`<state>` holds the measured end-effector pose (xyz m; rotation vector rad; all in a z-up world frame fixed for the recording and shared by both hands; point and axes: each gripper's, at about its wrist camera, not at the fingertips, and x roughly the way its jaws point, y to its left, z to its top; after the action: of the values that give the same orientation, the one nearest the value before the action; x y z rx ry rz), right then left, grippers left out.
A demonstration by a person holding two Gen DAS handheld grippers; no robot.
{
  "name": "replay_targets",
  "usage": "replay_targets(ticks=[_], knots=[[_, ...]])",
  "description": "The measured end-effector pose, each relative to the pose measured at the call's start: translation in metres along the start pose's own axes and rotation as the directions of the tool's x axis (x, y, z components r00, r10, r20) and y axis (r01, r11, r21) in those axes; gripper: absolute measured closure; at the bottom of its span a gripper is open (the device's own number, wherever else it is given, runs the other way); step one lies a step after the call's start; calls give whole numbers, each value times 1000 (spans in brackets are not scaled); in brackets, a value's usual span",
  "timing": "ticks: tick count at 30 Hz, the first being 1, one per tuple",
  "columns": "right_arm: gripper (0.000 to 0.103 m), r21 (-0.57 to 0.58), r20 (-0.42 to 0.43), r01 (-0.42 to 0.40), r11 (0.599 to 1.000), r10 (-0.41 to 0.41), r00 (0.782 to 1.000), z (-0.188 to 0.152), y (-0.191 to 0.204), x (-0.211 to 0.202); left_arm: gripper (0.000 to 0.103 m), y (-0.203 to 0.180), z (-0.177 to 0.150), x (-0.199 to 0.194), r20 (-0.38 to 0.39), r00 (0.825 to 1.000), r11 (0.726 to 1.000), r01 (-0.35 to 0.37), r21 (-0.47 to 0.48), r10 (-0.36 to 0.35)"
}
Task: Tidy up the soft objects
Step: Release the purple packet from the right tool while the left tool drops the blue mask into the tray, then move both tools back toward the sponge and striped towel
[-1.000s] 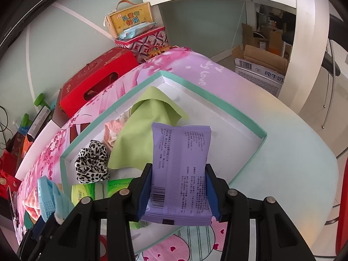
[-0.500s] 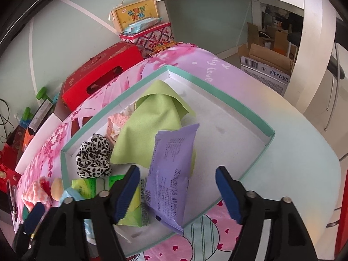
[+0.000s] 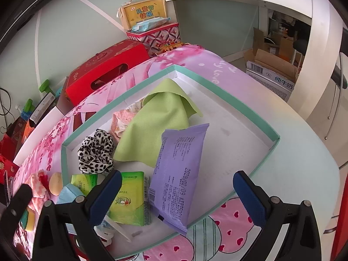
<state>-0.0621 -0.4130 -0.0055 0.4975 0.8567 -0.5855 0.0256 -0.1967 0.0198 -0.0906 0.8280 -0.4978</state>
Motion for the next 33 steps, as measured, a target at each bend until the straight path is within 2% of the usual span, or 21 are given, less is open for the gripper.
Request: replay_targets(ticks=[7,11,14,16,18,22,26,28,33], knots=[[0,-20,-2,-10,1000,10,1000,-1,6,0,1,38,13,-11,35,998,994,-42,-97,46],[0,-38,3,-14,999,15,1000,-1,12,-1,1,83,24,-26,57,992,974,-100,-203,113],[0,-57,7,-16,998,16,1000,-1,19,-3,1,124,30,-42,58,977,943,-183,-276,207],[0,-69,10,-17,997,18,1000,-2,23,-5,1,150,31,-52,46,958,913,-254,-319,283],[0,-83,17,-20,996,22,1000,-2,31,-9,1,178,29,-62,20,940,874,-309,-374,340],[0,-132,40,-35,991,41,998,-3,52,-19,1,224,23,-76,-64,909,801,-395,-451,412],[0,-191,57,-57,980,69,996,-7,79,-30,1,257,13,-86,-131,862,724,-486,-490,490],[0,-222,59,-63,973,77,995,-11,92,-33,1,266,10,-90,-141,855,707,-497,-504,500],[0,-298,56,-85,951,107,993,-21,130,-40,1,282,6,-86,-184,836,690,-535,-488,517]])
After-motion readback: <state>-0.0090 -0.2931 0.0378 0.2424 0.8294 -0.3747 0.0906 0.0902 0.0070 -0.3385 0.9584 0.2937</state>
